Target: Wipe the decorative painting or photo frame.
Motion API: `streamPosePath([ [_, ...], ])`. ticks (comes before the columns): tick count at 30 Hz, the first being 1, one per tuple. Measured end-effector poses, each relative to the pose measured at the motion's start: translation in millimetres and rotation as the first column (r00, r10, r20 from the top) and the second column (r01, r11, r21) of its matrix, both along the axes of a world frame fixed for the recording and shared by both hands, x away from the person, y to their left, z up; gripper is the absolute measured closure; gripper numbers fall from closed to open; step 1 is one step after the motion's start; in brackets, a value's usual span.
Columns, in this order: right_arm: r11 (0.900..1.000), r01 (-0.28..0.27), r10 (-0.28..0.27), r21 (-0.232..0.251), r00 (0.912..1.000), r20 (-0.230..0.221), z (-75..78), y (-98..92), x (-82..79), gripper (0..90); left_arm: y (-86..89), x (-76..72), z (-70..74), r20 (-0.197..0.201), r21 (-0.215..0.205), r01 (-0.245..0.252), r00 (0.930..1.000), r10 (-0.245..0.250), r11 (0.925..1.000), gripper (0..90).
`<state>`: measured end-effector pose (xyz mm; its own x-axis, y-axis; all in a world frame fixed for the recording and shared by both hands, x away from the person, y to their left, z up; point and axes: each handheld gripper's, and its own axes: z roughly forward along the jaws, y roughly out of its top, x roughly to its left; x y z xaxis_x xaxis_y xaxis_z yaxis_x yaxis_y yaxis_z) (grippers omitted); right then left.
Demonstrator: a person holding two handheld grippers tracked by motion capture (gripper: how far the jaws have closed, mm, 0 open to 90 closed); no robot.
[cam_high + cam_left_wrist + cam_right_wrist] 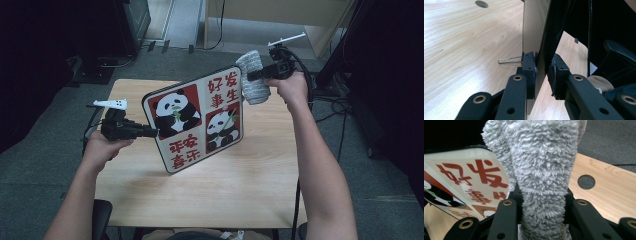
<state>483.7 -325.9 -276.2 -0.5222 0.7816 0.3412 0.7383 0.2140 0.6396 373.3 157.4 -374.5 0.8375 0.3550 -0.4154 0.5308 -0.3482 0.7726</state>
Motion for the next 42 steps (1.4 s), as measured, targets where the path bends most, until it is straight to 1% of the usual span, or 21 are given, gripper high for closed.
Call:
streamPosePath([
  [4,1.000,-0.005,0.005,-0.001,1.0000,0.008,-1.7,0.1,-2.0,69.5,-0.3,-0.2,0.1,0.003,0.002,-0.001,1.0000,0.001,1.0000,77.4],
  [13,1.000,-0.011,0.011,-0.005,0.9999,0.011,-7.0,1.3,-6.0,69.5,-0.5,-0.1,-0.1,0.004,0.003,-0.001,1.0000,0.001,1.0000,77.3],
  [18,1.000,-0.017,0.017,-0.018,0.9998,0.012,-11.1,1.4,-7.4,69.4,-0.6,0.0,-0.3,0.004,0.002,-0.001,1.0000,0.001,1.0000,77.3],
  [21,1.000,-0.019,0.019,-0.020,0.9998,0.011,-14.4,1.0,-8.1,69.3,-0.8,-0.2,-0.3,0.001,0.002,0.003,1.0000,-0.003,1.0000,77.3],
  [26,1.000,-0.018,0.019,-0.023,0.9996,0.023,-21.0,1.4,-9.7,69.3,-1.1,-0.2,-0.5,0.003,0.003,0.005,1.0000,-0.005,1.0000,77.4],
  [29,1.000,-0.019,0.020,-0.021,0.9995,0.024,-25.5,0.7,-10.6,69.3,-1.2,-0.3,-0.5,0.003,0.004,0.004,1.0000,-0.004,1.0000,77.4],
  [37,0.999,-0.024,0.025,-0.035,0.9994,0.024,-36.4,-0.3,-13.8,69.1,-1.3,-0.4,-0.7,0.004,0.004,0.004,1.0000,-0.004,1.0000,77.4],
  [42,0.999,-0.021,0.022,-0.032,0.9994,0.026,-43.0,-1.2,-16.1,69.0,-1.5,-0.5,-0.7,0.005,0.005,0.005,1.0000,-0.005,1.0000,77.4],
])
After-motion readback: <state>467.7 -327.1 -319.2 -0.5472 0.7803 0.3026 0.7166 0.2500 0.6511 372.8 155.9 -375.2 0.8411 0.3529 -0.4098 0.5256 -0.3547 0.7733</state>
